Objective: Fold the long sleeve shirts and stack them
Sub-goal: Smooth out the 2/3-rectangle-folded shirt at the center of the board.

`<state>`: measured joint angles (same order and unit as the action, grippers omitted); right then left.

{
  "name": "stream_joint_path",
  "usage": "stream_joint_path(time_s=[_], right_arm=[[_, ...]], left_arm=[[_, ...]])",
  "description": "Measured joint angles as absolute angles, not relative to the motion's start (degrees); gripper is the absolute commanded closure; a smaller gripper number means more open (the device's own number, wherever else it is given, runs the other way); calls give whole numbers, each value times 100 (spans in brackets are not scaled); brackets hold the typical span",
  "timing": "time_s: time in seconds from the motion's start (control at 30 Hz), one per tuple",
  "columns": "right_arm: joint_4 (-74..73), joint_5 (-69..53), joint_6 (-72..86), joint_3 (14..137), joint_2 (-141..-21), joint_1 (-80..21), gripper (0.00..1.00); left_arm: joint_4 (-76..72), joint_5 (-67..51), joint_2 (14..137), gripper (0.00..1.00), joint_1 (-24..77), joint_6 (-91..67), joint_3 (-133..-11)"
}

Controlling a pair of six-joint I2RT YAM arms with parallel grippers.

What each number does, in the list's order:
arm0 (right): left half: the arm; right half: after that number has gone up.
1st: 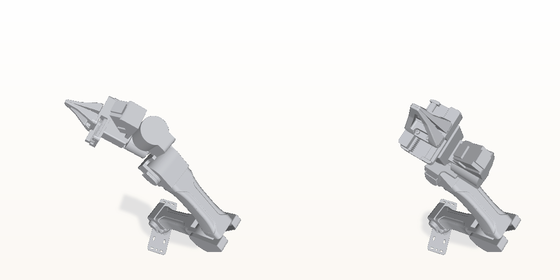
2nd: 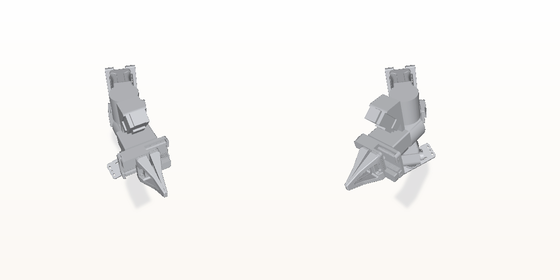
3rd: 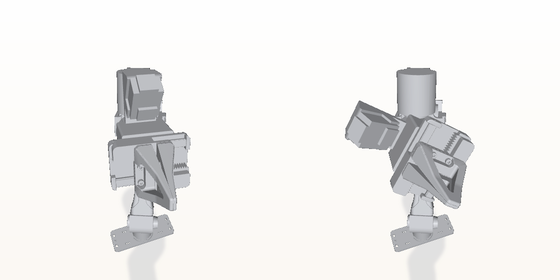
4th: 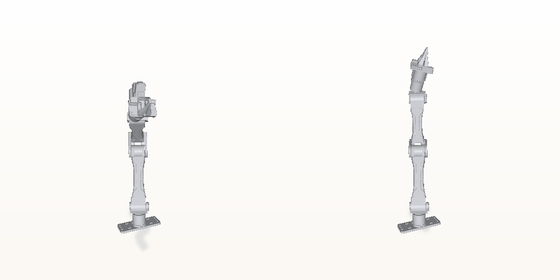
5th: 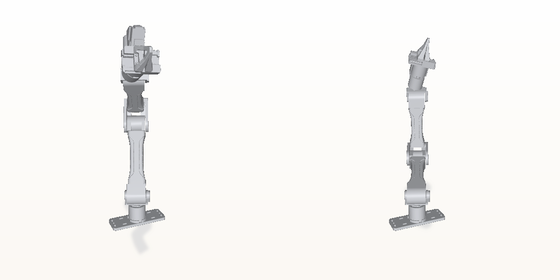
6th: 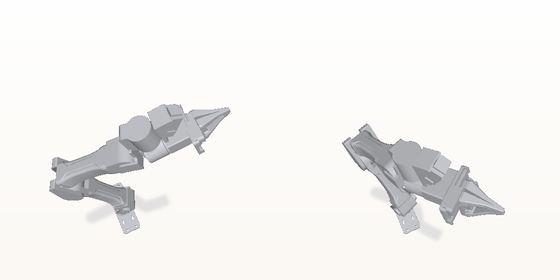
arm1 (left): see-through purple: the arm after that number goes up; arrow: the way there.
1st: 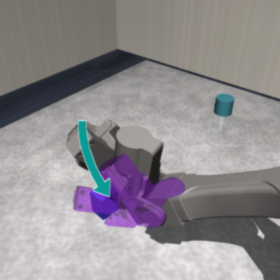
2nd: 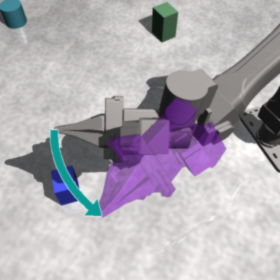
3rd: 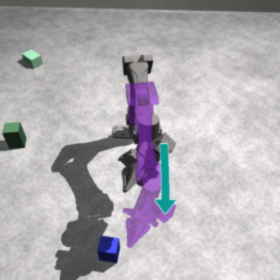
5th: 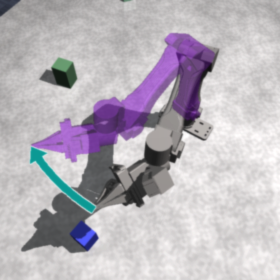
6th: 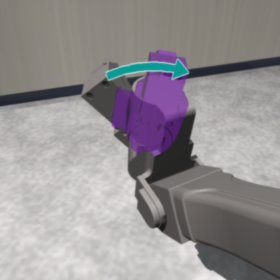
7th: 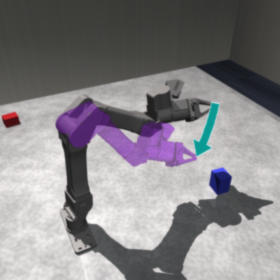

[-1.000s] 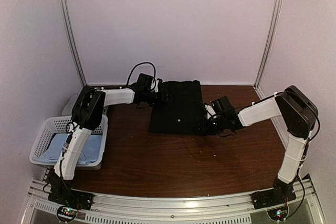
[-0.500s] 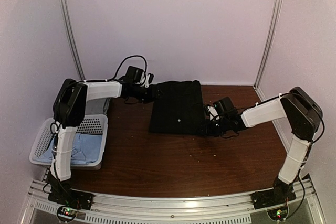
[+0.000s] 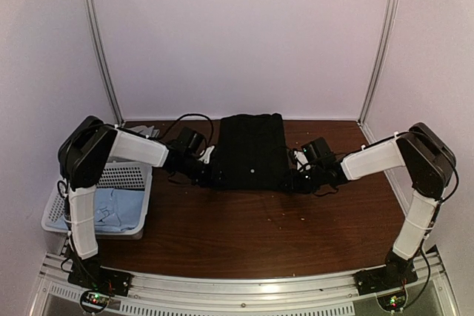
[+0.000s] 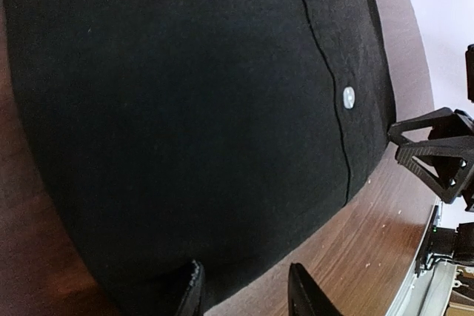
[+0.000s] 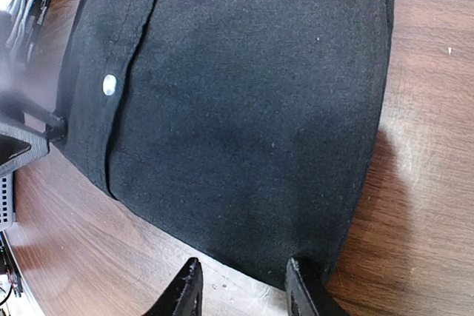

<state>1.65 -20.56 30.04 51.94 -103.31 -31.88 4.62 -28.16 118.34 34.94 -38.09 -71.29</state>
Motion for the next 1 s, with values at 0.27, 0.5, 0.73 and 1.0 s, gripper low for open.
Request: stream_joint_path(time_s=[0.27,0.5,0.73,1.0], right_arm=[[215,-2051,3028,5022,-10208,-3186,60],[43,-2043,3048,4856,-10014,-3107,63],[-30,-2010,3074,4805,-9959,-2891,65],[-30,-2047,3151,4805,-9970,-2877,68]], left_arm=[[390,-2698,11526,61,3494,-3881,-6724],[814,-2202,11115,62,3476,-3876,-6563],[985,-1999,11017,62,3411,-3868,-6329],[1007,-1970,11015,62,3411,-3868,-6316]])
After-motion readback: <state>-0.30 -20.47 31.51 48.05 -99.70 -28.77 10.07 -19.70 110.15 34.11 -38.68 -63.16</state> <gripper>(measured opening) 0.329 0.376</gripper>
